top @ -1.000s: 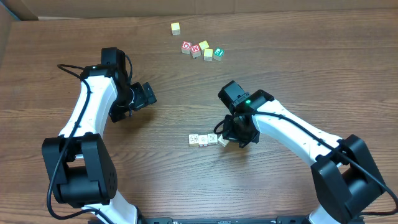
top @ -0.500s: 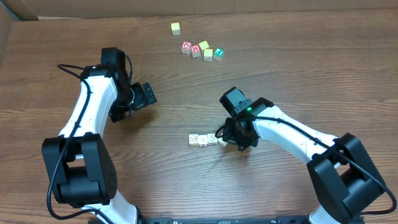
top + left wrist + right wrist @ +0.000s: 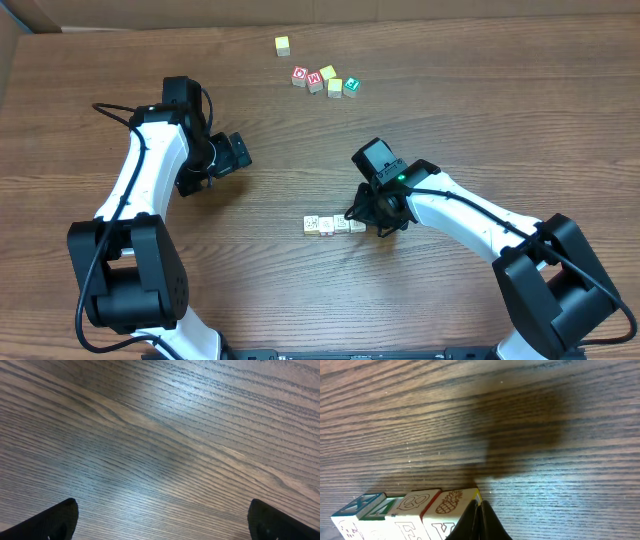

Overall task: Flip 4 blocks
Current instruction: 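Release the K block and push it against the row with the right gripper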

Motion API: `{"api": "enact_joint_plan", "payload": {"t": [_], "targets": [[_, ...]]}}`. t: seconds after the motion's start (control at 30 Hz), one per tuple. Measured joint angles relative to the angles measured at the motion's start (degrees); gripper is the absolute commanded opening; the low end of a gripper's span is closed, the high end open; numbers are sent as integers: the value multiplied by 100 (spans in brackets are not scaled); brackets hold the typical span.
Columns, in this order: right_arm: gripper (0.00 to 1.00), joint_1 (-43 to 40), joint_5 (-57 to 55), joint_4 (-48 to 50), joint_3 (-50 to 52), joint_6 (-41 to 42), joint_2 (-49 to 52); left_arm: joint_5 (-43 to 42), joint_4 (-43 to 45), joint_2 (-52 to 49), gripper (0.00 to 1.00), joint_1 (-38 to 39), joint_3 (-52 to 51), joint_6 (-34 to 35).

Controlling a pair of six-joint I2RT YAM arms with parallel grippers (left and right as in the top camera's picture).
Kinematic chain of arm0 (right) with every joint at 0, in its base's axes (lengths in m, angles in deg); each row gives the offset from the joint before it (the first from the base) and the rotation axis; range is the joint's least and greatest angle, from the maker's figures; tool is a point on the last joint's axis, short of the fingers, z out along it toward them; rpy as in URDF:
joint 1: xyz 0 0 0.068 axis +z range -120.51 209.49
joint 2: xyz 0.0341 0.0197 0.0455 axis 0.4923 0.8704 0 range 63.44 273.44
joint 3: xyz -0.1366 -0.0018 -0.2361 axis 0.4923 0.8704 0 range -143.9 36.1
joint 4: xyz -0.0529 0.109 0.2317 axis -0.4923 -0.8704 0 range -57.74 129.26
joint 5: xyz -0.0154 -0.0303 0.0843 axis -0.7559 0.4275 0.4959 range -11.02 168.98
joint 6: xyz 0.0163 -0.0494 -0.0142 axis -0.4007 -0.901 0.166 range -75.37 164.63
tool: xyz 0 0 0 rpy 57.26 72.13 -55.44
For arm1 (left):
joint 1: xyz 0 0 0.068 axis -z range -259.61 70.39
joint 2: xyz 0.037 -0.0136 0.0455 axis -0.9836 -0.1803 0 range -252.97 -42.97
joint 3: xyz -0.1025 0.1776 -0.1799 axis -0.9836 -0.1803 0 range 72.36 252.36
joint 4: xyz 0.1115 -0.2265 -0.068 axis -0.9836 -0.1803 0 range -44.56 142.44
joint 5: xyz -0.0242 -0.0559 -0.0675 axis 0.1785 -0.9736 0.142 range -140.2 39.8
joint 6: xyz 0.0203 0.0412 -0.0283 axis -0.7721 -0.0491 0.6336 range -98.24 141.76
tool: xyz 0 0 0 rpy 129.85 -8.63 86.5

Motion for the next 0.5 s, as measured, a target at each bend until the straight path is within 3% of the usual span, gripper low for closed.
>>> {"api": "enact_joint_plan", "payload": {"t": [0.5], "targets": [[6,24,111,-688,0,164,0,0,-2,0,100,0,0,0]]}}
